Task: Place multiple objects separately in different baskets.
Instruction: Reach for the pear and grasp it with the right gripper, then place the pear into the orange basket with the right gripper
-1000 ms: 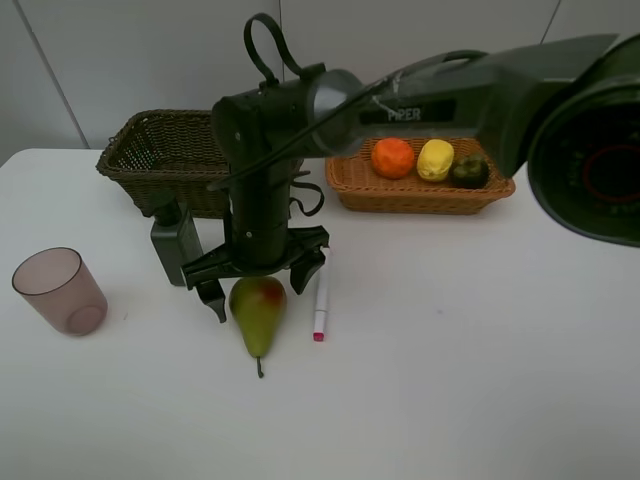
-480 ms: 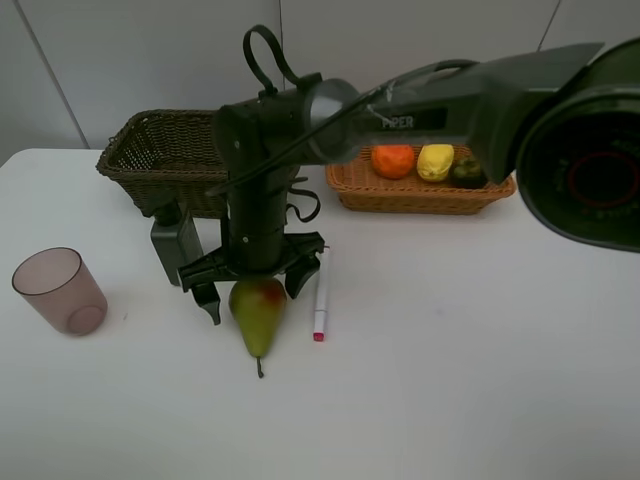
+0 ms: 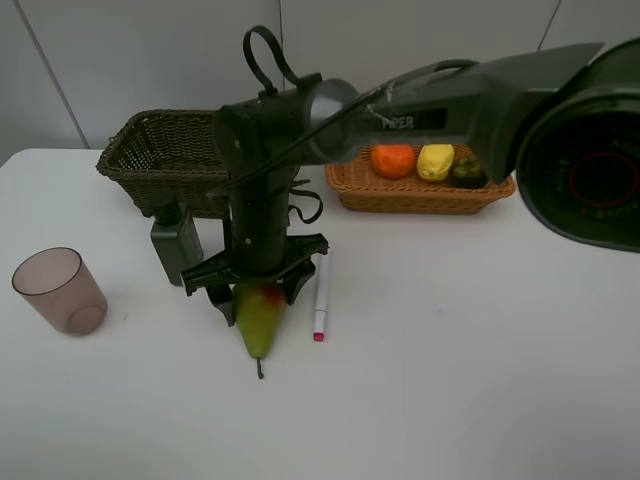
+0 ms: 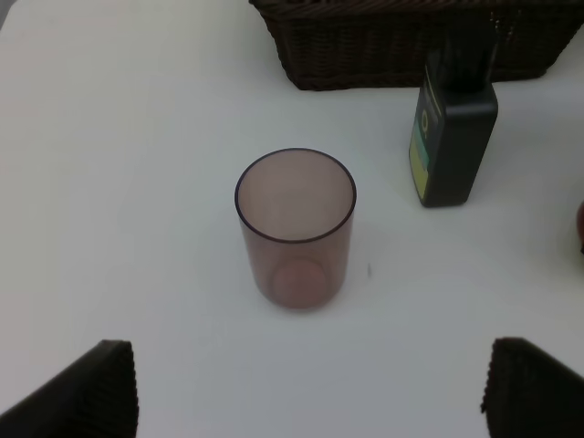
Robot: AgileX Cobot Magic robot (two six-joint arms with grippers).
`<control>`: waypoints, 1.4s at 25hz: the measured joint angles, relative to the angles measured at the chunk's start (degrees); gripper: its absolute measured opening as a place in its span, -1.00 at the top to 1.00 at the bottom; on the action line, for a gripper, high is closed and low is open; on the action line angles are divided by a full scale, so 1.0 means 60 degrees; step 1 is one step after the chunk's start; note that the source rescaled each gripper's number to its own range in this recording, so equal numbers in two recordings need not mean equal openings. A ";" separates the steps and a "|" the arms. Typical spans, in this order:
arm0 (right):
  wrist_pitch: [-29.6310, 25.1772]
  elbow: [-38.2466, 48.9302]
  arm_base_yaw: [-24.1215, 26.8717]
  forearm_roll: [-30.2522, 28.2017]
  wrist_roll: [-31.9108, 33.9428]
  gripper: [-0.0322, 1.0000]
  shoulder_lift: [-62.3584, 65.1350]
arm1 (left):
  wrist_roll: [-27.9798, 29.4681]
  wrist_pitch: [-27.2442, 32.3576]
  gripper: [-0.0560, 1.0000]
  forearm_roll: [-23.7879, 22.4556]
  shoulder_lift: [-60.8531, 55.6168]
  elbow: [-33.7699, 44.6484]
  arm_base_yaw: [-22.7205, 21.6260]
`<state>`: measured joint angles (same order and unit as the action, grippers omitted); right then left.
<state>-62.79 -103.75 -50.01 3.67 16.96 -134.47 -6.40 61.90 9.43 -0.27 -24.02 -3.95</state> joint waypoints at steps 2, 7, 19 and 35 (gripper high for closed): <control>0.0000 0.0000 0.0000 0.0000 0.0000 -0.40 0.0000 | 0.0000 0.0000 -1.00 0.0000 0.0000 0.0000 0.0000; 0.0000 0.0000 0.0000 -0.0012 0.0000 -0.40 0.0000 | 0.0000 0.0000 -1.00 0.0000 0.0000 0.0000 0.0000; -0.0429 0.0000 0.0000 -0.0029 -0.0009 -0.40 0.0773 | 0.0000 0.0000 -1.00 0.0000 0.0000 0.0000 0.0000; -0.0889 0.0000 0.1214 -0.1723 -0.3479 -0.40 0.2597 | 0.0000 0.0000 -1.00 0.0000 0.0000 0.0000 0.0000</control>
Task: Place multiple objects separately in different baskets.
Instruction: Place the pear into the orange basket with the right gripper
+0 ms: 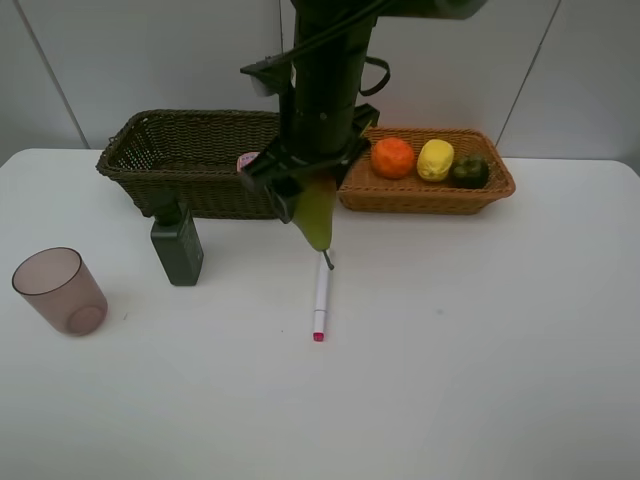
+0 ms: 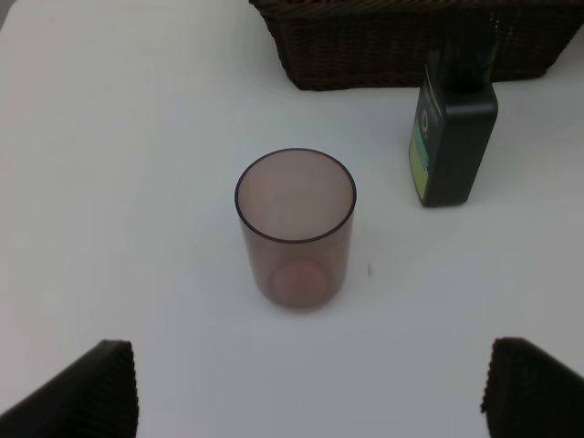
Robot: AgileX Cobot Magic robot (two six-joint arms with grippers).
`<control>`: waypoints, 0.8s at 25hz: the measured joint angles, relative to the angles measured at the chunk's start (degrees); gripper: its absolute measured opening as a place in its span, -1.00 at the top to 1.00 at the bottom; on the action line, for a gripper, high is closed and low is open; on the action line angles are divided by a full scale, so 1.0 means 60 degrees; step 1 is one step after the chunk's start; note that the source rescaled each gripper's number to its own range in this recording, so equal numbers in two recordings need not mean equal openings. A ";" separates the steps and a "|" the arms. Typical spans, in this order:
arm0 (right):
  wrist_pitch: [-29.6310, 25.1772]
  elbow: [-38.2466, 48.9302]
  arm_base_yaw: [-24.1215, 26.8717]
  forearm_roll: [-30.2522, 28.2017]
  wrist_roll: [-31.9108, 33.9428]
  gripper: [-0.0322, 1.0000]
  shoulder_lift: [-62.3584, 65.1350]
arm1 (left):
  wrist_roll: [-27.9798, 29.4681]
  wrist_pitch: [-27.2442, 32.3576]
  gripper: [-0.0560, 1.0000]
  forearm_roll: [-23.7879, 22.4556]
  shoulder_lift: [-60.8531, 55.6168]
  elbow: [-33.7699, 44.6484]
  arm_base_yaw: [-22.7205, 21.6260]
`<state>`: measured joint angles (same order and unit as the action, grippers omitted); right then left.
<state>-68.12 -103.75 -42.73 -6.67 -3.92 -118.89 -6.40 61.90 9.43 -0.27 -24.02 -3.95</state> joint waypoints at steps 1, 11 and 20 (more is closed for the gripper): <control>0.0030 0.0000 0.0165 -0.0237 -0.0401 -0.40 0.0000 | 0.0000 0.0000 -1.00 0.0000 0.0000 0.0000 0.0000; 0.2477 0.0000 0.1485 -0.2356 -0.2217 -0.40 0.0002 | 0.0000 0.0000 -1.00 0.0000 0.0000 0.0000 0.0000; 0.4812 0.0019 0.2161 -0.3773 -0.2277 -0.40 -0.0371 | 0.0000 0.0000 -1.00 0.0000 0.0000 0.0000 0.0000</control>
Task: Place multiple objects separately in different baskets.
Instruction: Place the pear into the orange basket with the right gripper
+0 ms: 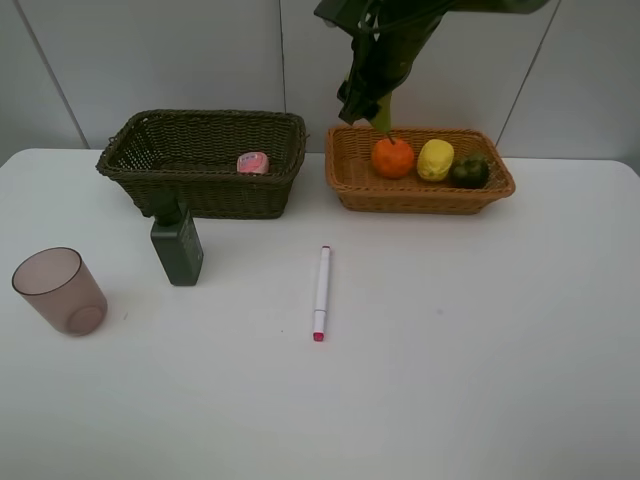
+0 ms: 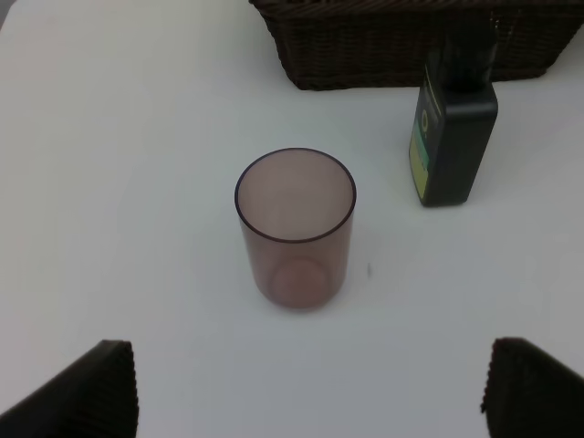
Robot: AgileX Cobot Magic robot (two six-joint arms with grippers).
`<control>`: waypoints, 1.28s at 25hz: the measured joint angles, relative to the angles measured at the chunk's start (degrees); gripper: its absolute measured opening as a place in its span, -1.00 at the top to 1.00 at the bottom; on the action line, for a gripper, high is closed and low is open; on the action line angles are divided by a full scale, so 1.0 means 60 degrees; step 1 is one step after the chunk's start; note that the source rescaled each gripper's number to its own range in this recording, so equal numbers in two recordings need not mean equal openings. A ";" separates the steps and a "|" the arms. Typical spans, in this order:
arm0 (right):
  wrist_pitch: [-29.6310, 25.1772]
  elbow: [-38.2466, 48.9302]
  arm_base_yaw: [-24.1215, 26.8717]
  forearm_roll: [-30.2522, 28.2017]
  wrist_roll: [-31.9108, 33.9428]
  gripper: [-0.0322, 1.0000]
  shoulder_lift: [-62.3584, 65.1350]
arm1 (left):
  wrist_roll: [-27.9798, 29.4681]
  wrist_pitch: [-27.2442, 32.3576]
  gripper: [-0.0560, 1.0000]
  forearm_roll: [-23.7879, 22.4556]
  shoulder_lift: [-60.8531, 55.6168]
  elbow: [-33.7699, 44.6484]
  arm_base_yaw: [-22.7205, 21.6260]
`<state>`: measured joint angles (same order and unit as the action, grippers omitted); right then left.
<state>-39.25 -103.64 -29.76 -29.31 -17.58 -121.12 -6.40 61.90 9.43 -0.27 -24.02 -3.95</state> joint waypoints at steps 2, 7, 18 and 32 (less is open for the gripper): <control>0.0032 0.0009 0.0099 -0.0350 0.0000 -0.40 -0.0322 | 0.0000 0.0000 -1.00 0.0000 0.0000 0.0000 0.0000; 0.0199 0.0017 0.0385 -0.0923 0.0000 -0.40 -0.1048 | 0.0000 0.0000 -1.00 0.0000 0.0000 0.0000 0.0000; 0.0286 0.0017 0.0537 -0.0599 0.0000 -0.40 -0.1366 | 0.0000 0.0000 -1.00 0.0000 0.0000 0.0000 0.0000; 0.0181 0.0017 0.0537 -0.0140 0.0029 -0.57 -0.1366 | 0.0000 0.0000 -1.00 0.0000 0.0000 0.0000 0.0000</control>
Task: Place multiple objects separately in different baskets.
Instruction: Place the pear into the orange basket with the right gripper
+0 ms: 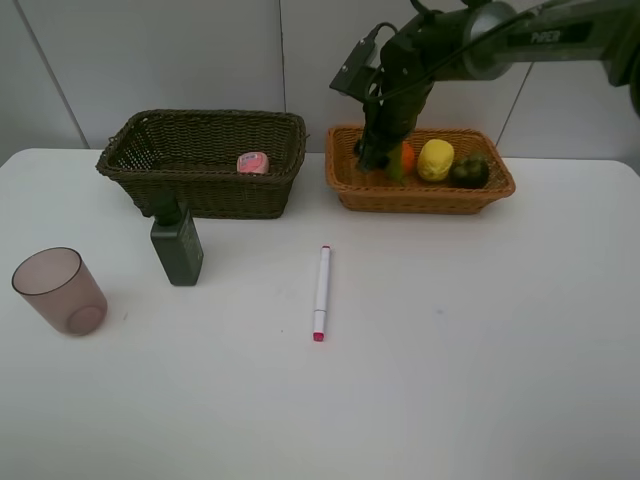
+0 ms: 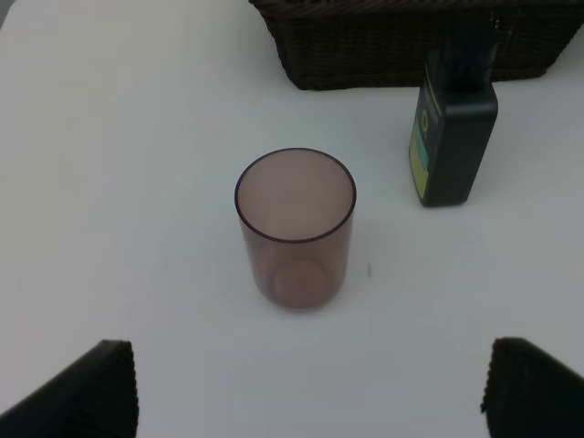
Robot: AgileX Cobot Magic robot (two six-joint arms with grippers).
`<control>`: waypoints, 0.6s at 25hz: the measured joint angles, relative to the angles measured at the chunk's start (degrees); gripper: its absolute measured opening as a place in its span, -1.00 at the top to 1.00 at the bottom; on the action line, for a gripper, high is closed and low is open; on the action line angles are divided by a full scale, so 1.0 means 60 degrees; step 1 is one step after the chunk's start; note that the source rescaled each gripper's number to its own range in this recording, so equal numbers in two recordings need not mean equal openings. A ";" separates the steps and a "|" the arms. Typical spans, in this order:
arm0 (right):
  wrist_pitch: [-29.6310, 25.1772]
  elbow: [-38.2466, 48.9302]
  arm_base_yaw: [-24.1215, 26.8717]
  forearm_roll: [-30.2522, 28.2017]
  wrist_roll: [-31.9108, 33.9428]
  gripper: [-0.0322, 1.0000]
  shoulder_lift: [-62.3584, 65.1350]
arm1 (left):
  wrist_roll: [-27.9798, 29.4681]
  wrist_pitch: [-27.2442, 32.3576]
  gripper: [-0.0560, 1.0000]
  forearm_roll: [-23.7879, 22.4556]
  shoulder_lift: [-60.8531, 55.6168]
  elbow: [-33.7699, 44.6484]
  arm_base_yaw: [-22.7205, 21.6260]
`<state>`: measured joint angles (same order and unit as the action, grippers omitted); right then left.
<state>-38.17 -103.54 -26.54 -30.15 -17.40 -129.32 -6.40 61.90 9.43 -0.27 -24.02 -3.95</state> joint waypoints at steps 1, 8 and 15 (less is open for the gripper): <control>0.0020 0.0000 0.0000 0.0000 0.0000 -0.70 0.0000 | 0.0000 0.0000 -1.00 0.0000 0.0000 0.0000 0.0000; 0.0031 0.0000 0.0000 0.0000 0.0000 -0.91 0.0000 | 0.0000 0.0000 -1.00 0.0000 0.0000 0.0000 0.0000; -0.0074 0.0000 -0.0009 0.0013 0.0000 -0.93 0.0017 | 0.0000 0.0000 -1.00 0.0000 0.0000 0.0000 0.0000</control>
<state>-38.61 -103.54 -26.59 -30.07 -17.40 -129.22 -6.40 61.90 9.43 -0.27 -24.02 -3.95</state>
